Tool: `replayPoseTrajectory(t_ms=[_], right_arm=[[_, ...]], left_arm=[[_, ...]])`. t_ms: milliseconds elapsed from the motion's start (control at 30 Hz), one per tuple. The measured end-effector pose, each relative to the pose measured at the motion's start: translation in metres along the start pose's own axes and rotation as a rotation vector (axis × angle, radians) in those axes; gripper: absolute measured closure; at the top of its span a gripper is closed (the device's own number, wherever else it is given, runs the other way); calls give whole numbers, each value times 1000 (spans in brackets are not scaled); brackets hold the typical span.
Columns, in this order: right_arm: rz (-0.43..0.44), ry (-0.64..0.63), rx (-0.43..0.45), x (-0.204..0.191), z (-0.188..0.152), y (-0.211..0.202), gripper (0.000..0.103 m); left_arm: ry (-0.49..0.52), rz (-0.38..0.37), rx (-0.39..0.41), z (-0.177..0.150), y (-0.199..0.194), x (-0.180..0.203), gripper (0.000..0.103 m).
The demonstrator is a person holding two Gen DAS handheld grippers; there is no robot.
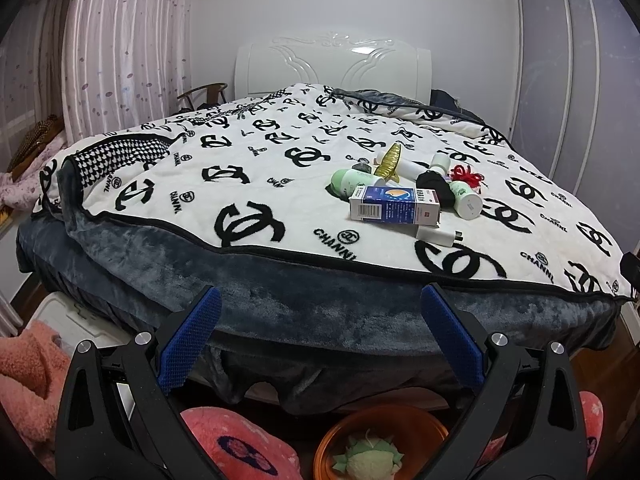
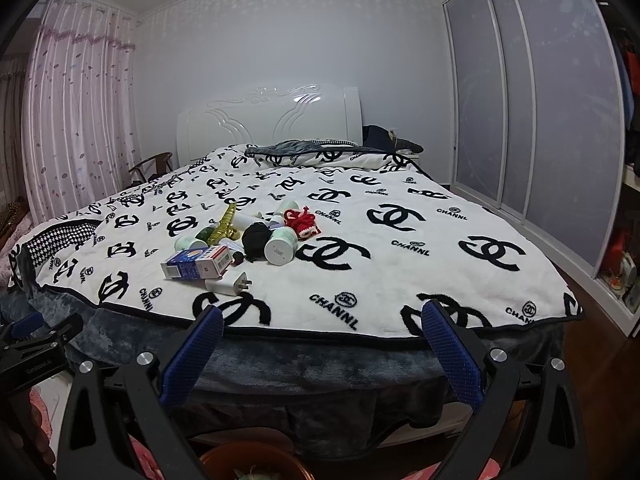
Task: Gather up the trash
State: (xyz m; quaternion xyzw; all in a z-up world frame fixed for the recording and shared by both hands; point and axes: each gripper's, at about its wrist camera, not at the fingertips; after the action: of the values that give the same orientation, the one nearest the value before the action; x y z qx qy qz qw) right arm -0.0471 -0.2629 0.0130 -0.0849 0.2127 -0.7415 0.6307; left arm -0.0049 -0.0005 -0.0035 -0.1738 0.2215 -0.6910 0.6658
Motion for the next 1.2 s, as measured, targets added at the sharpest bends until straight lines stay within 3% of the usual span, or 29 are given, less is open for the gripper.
replayPoseTrajectory(t_ms=[1200], right_arm=[[5, -4, -17, 0, -5, 3, 5]], left_arm=[[-1, 5, -8, -4, 2, -1, 6]])
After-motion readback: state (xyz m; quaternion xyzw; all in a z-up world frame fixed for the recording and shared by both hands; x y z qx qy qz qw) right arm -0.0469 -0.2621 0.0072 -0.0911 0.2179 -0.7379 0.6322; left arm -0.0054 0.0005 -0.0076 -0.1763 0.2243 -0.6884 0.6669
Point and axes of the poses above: each gripper's, at about its wrist camera, not at the fingertips, and y roughly the way its jaws point, x to its right, z to its top, and after that the axes turned 5 degrees about y, right-handed
